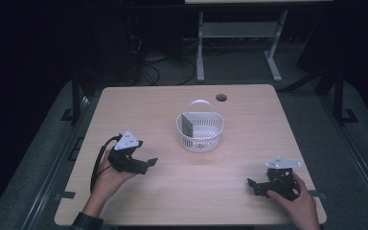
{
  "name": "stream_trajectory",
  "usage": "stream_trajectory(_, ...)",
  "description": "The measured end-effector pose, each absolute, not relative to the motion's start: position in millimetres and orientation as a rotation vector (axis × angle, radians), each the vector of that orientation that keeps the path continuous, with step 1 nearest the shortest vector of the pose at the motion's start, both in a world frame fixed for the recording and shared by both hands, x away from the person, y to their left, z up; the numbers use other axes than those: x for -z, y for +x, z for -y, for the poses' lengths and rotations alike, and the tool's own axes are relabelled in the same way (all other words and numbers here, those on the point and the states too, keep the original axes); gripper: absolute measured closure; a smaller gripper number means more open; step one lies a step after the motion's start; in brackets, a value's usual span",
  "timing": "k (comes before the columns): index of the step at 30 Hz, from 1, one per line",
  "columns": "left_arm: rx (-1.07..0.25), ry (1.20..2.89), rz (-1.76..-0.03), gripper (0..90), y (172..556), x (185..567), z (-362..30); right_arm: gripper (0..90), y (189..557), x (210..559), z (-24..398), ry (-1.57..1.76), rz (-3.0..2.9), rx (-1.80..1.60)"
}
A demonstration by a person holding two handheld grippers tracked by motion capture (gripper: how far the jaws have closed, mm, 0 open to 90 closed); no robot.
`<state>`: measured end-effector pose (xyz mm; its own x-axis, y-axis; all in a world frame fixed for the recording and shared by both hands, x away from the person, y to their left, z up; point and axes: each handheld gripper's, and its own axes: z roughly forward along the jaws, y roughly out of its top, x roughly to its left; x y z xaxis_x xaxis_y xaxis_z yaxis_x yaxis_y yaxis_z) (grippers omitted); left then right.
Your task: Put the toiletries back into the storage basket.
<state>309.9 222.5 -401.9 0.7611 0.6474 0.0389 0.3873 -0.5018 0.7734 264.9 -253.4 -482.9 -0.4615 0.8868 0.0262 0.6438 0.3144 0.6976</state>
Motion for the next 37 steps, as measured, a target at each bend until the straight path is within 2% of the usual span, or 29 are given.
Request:
stream_trajectory(12, -0.424, 2.122, -0.784, 14.2, 295.2, 418.6, -240.9, 0.0, 265.0, 482.9, 253.4, 1.366, -2.224, -0.925)
stream_trajectory(17, -0.443, 2.162, -0.791, 14.2, 291.9, 425.0, -245.4, 0.0, 265.0, 482.9, 253.4, 1.366, -2.224, -0.925)
stream_trajectory(30, -0.378, 2.258, -0.873, 14.1, 290.9, 459.5, -251.7, 0.0, 264.9, 482.9, 253.4, 1.367, -2.224, -0.925)
stream_trajectory(37, -0.368, 2.266, -0.879, 14.1, 291.4, 462.3, -251.0, 0.0, 264.9, 482.9, 253.4, 1.367, -2.224, -0.925)
